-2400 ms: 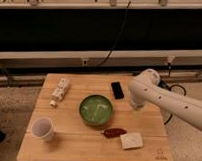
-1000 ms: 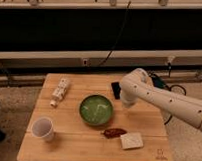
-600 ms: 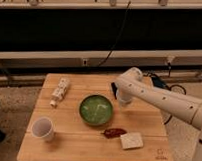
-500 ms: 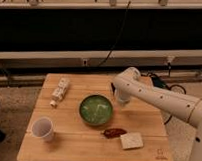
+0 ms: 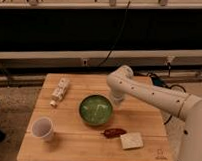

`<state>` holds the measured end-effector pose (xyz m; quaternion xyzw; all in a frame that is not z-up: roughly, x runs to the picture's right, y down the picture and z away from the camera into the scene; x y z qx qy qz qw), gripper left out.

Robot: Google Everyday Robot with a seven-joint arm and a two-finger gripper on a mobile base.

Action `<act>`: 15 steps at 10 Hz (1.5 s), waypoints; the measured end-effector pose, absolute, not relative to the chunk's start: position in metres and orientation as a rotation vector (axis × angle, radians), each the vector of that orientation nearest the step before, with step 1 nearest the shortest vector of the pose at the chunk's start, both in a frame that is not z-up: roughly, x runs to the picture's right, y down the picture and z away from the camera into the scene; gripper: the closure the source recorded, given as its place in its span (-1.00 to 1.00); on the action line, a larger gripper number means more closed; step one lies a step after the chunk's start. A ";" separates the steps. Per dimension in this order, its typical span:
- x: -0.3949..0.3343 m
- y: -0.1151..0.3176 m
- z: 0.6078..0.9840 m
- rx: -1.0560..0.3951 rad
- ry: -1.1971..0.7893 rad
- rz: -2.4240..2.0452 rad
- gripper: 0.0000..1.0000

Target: Push the ceramic bowl across the table

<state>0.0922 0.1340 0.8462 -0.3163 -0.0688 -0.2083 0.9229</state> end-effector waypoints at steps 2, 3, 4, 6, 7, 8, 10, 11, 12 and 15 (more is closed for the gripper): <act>0.082 0.133 0.849 -0.658 -0.149 -0.476 0.95; 0.075 0.132 0.851 -0.660 -0.156 -0.503 0.95; 0.071 0.132 0.852 -0.660 -0.160 -0.513 0.95; 0.052 0.133 0.852 -0.662 -0.168 -0.556 0.95; 0.043 0.133 0.854 -0.658 -0.177 -0.576 0.95; 0.044 0.133 0.856 -0.658 -0.184 -0.595 0.95; 0.043 0.134 0.857 -0.661 -0.187 -0.619 0.95; 0.035 0.135 0.858 -0.660 -0.194 -0.648 0.95; 0.029 0.135 0.859 -0.656 -0.204 -0.670 0.95; 0.026 0.136 0.861 -0.653 -0.218 -0.716 0.95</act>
